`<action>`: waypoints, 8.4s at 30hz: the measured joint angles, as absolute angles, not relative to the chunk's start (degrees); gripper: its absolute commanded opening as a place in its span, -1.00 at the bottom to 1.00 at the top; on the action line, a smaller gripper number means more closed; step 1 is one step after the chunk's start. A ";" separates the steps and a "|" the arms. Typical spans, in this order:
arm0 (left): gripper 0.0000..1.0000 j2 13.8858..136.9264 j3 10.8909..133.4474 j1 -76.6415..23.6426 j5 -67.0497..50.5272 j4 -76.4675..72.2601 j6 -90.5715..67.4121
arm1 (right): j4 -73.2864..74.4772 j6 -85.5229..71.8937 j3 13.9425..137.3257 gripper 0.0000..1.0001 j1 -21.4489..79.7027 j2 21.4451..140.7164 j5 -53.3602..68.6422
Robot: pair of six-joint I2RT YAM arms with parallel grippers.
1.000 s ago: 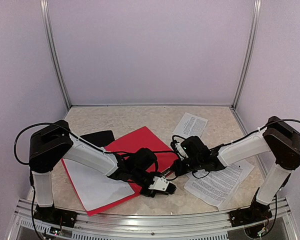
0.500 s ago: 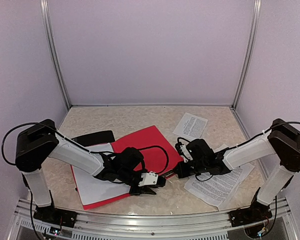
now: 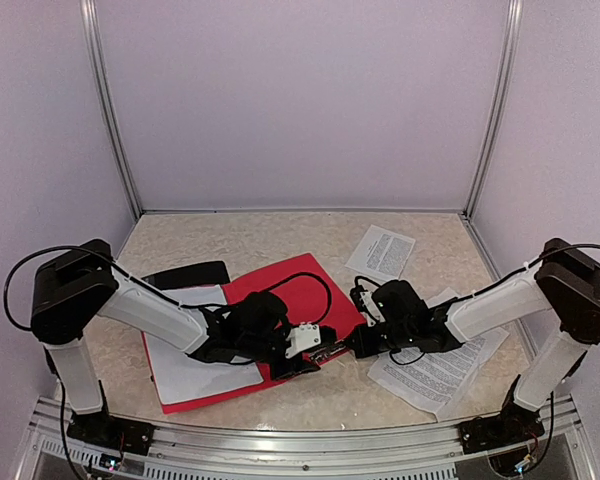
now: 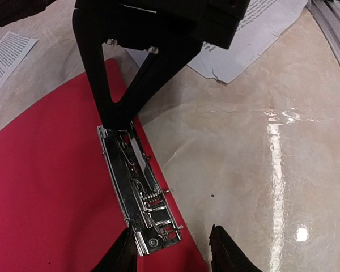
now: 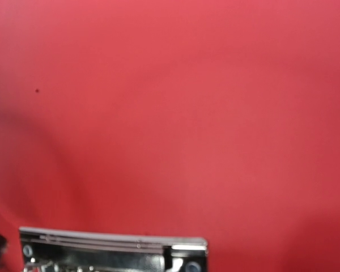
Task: Put the files into the folder
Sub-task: Open the spring clip on the folder at the center of the board.
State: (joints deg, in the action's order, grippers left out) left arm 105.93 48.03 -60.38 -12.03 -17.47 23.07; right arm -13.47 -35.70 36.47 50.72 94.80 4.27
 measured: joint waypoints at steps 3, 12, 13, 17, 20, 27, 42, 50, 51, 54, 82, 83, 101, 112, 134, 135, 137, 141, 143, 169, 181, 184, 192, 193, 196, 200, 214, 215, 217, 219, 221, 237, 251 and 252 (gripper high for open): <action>-0.24 108.20 49.95 -61.34 -10.41 -18.20 22.70 | -13.52 -35.73 36.45 -1.00 50.74 94.80 4.27; -0.18 111.31 51.96 -62.00 -7.92 -19.49 22.72 | -14.06 -35.73 36.14 -1.00 50.76 94.80 4.29; -0.16 111.46 51.96 -62.00 -7.44 -19.77 22.65 | -14.11 -35.73 36.14 -1.00 50.76 94.80 4.29; -0.13 111.48 51.48 -62.04 -6.09 -20.62 22.09 | -14.11 -35.70 36.14 -1.00 50.81 94.80 4.27; -0.16 111.48 51.11 -62.02 -5.65 -21.34 21.30 | -14.11 -35.70 36.14 -1.00 50.85 94.80 4.29; -0.39 111.48 51.11 -61.04 -7.20 -20.73 18.33 | -14.06 -35.70 36.16 -1.00 51.07 94.80 4.25; -0.84 111.68 51.11 -59.53 -10.94 -20.56 13.93 | -14.20 -35.83 36.27 -1.00 51.53 94.80 3.62; -1.00 111.77 51.11 -60.10 -10.13 -20.75 14.55 | -12.05 -35.70 38.20 -1.00 51.64 95.85 3.07; -1.00 111.79 51.09 -60.14 -9.96 -20.88 14.68 | -11.84 -35.66 38.48 -1.00 51.64 96.16 2.92; -1.00 111.81 50.61 -60.27 -9.04 -21.80 15.35 | -11.94 -35.66 38.96 -1.00 51.64 96.84 2.50; -1.00 111.77 47.68 -60.38 -8.95 -27.03 21.04 | -10.85 -33.45 41.08 -1.00 51.07 98.10 3.90; -1.00 111.70 47.62 -60.34 -8.95 -27.03 21.04 | -11.16 -33.43 41.04 -1.00 51.03 98.19 4.08; -1.00 111.35 47.00 -59.79 -9.76 -27.22 21.28 | -19.88 -33.15 37.91 -1.00 49.67 99.22 7.77; -1.00 111.15 46.83 -59.55 -10.11 -27.03 21.47 | -24.40 -32.69 36.42 -1.00 49.21 99.96 9.23; -1.00 111.18 47.00 -59.55 -13.58 -26.48 22.81 | -19.97 -32.27 35.42 -1.00 49.32 95.64 11.42; -1.00 111.18 47.00 -59.57 -13.61 -26.39 22.87 | -20.49 -32.16 35.68 -1.00 49.34 95.22 11.62; -1.00 111.18 46.98 -59.57 -13.65 -26.41 22.90 | -21.04 -31.66 36.32 -1.00 49.80 94.48 11.94; -1.00 111.18 46.98 -59.57 -13.67 -26.41 23.00 | -21.93 -31.09 36.82 -1.00 50.02 95.44 11.75; -1.00 111.18 46.98 -59.57 -13.63 -26.41 23.00 | -22.76 -31.11 36.84 -1.00 50.02 95.90 11.75; -0.72 110.80 46.54 -61.76 -12.45 -27.00 20.16 | -7.84 -30.26 37.80 -0.01 55.00 74.70 1.83; 0.13 106.26 45.60 -60.34 -14.22 -25.23 18.13 | -3.38 -31.48 37.80 -0.07 49.34 86.63 -2.98; 0.24 106.02 46.98 -59.51 -14.76 -25.17 17.39 | -4.82 -31.59 36.64 -0.09 49.30 90.50 -1.56; 0.36 106.72 51.16 -58.67 -19.22 -23.79 16.64 | -10.50 -32.05 35.40 -0.17 49.30 92.16 1.65; 0.36 106.91 51.66 -58.65 -19.99 -23.66 16.60 | -10.94 -32.10 35.31 -0.18 49.30 92.29 1.80; 0.37 107.24 53.32 -58.57 -23.97 -22.46 16.40 | -12.23 -32.10 35.20 -0.20 49.30 92.84 2.17; 0.34 107.22 54.26 -58.57 -28.01 -20.64 16.05 | -13.63 -32.18 35.18 -0.22 49.30 93.49 2.59; -0.32 113.34 62.35 -58.57 -31.27 -15.77 16.45 | -15.51 -32.64 34.30 -0.31 49.30 93.67 2.79; -0.36 113.56 62.35 -58.57 -31.22 -15.33 16.53 | -15.62 -32.67 34.22 -0.32 49.30 93.67 2.79; -0.54 113.78 62.35 -58.57 -31.03 -14.44 16.78 | -15.75 -32.67 34.17 -0.34 49.30 93.67 2.81; -0.66 113.80 62.33 -58.57 -30.83 -13.74 16.78 | -15.86 -32.67 34.11 -0.35 49.30 93.67 2.83; -0.74 113.75 62.00 -58.57 -30.59 -13.63 16.97 | -16.16 -32.69 33.93 -0.37 49.30 93.67 2.98; -0.70 100.12 47.94 -58.52 -24.51 -11.49 14.22 | -16.71 -33.21 33.56 -0.46 49.32 93.80 3.66; -0.36 96.33 38.20 -58.54 -20.34 -11.55 10.79 | -14.72 -33.28 34.61 -0.37 49.93 93.80 3.20; -0.30 95.92 37.67 -58.54 -20.12 -11.55 10.55 | -14.09 -33.26 34.96 -0.33 50.13 93.80 3.05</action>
State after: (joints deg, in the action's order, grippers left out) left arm 95.92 37.67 -58.54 -20.12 -11.55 10.55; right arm -14.09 -33.26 34.96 50.13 93.80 3.05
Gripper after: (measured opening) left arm 0.290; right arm 0.291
